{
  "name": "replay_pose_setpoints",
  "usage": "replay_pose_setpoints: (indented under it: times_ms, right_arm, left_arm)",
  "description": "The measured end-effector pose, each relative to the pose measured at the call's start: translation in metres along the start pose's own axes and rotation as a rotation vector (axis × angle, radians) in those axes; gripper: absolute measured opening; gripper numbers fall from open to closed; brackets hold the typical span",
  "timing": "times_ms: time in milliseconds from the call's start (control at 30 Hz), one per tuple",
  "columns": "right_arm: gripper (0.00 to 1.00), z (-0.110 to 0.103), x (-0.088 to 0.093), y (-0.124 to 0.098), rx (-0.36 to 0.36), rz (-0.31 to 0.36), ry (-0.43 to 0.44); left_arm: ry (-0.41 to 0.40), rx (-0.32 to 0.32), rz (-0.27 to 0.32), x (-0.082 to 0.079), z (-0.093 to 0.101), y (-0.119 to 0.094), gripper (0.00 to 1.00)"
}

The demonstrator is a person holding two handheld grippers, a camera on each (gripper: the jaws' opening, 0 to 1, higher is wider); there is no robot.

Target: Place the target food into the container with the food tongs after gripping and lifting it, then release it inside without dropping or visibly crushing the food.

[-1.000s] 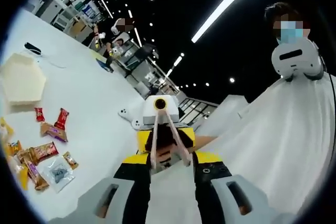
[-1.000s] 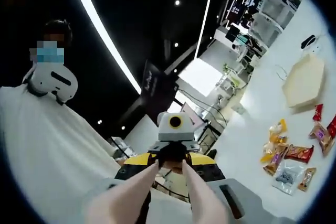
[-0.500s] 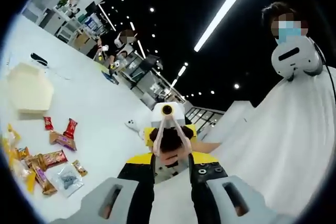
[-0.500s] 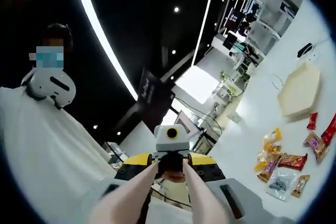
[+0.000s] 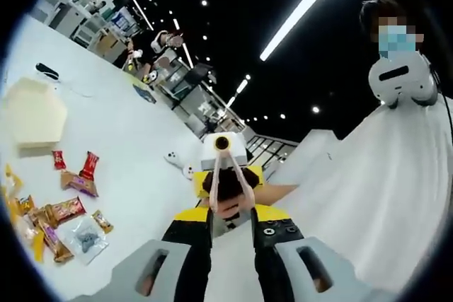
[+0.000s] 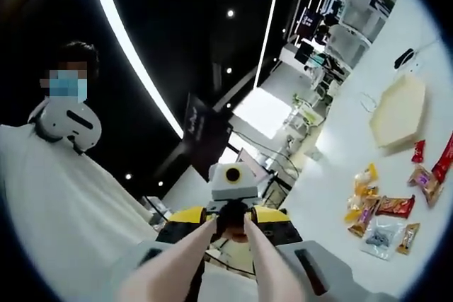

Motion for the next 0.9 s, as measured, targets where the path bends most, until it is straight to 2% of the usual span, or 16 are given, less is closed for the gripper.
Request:
replay_pose_setpoints:
  times_ms: [133, 300, 333, 400, 500, 633, 667, 767, 900]
  right_arm:
    - [0.26, 0.004, 0.000, -0.004, 0.023, 0.010, -0.013]
    - [0.27, 0.007, -0.010, -0.005, 0.059, 0.061, -0.071]
    - [0.27, 0.006, -0.011, -0.006, 0.054, 0.068, -0.066]
    - [0.27, 0.006, -0.012, -0.006, 0.055, 0.072, -0.070]
    - [0.27, 0.009, -0.010, -0.008, 0.063, 0.059, -0.084]
    - [0.28, 0.015, -0.002, -0.007, 0.090, 0.006, -0.149]
    - [0.28, 0.015, 0.000, -0.005, 0.093, 0.004, -0.160]
    - [0.28, 0.015, -0.002, -0.003, 0.095, 0.018, -0.182]
    - [0.28, 0.016, -0.005, -0.002, 0.105, 0.013, -0.239]
  left_arm:
    - [-0.001, -0.022, -0.019, 0.001, -0.004, 0.002, 0.22]
    - [0.047, -0.085, 0.052, -0.003, -0.011, 0.003, 0.23]
    - [0.068, -0.128, 0.083, -0.004, -0.018, 0.000, 0.22]
    - [0.087, -0.163, 0.084, -0.001, -0.022, -0.004, 0.23]
    - [0.063, -0.157, 0.090, 0.005, -0.020, -0.008, 0.23]
    - [0.078, -0.200, 0.081, 0.013, -0.024, -0.014, 0.25]
    - [0.083, -0.225, 0.077, 0.016, -0.028, -0.017, 0.28]
    - [0.078, -0.244, 0.062, 0.022, -0.031, -0.018, 0.37]
    - [0.108, -0.276, 0.028, 0.030, -0.035, -0.016, 0.43]
Point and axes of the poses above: the point that each gripper's makers call its tool centre point, and the gripper's own axes: y roughly forward along the fingers, z roughly to its right, x roughly out of its underside, the point moved 3 cm from there along -y, roughly backward along the fingers, and after that the axes turned 5 degrees about z, right-handed, at the moved point
